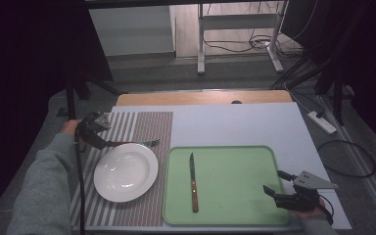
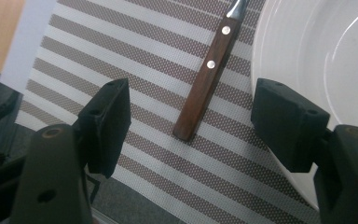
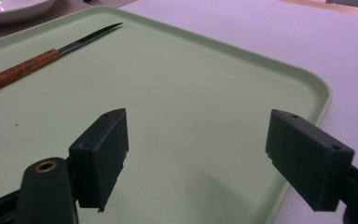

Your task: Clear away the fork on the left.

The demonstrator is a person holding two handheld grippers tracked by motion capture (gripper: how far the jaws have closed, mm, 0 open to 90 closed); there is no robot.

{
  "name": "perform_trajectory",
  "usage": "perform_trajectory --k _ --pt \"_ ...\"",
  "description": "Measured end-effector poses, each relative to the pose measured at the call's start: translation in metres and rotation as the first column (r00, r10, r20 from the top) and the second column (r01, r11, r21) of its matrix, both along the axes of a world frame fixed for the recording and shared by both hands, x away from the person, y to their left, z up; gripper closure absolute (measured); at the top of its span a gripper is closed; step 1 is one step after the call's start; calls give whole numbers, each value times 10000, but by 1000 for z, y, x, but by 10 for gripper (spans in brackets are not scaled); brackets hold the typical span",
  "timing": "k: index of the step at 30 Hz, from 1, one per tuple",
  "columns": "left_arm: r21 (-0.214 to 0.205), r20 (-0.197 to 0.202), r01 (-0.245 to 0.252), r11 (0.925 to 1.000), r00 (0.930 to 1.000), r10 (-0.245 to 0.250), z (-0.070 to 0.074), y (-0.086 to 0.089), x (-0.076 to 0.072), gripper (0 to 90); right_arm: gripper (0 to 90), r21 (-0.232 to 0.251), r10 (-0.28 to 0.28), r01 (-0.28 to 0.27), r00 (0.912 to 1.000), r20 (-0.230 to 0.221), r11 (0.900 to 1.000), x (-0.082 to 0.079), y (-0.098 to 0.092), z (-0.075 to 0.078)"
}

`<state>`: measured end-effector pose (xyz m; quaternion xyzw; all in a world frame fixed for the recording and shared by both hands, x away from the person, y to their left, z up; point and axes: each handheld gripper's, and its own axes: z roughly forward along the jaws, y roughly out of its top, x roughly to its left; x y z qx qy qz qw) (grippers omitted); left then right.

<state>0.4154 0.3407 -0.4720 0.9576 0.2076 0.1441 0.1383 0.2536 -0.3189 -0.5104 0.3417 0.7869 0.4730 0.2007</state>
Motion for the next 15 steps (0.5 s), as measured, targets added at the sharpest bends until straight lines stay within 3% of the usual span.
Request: perform_trajectory --k 4,13,15 --pt "206 -160 -14 9998 9999 17 -4 3 6 290 216 -125 -13 13 10000 29 9999 0 1 0" --pt "228 -445 217 9995 9988 -206 -10 3 13 291 215 -305 -120 120 9999 -13 9995 0 2 -1" --pt "458 -627 287 9985 9977 -258 -14 1 17 292 215 -331 -140 139 9999 -31 9994 1 2 -2"
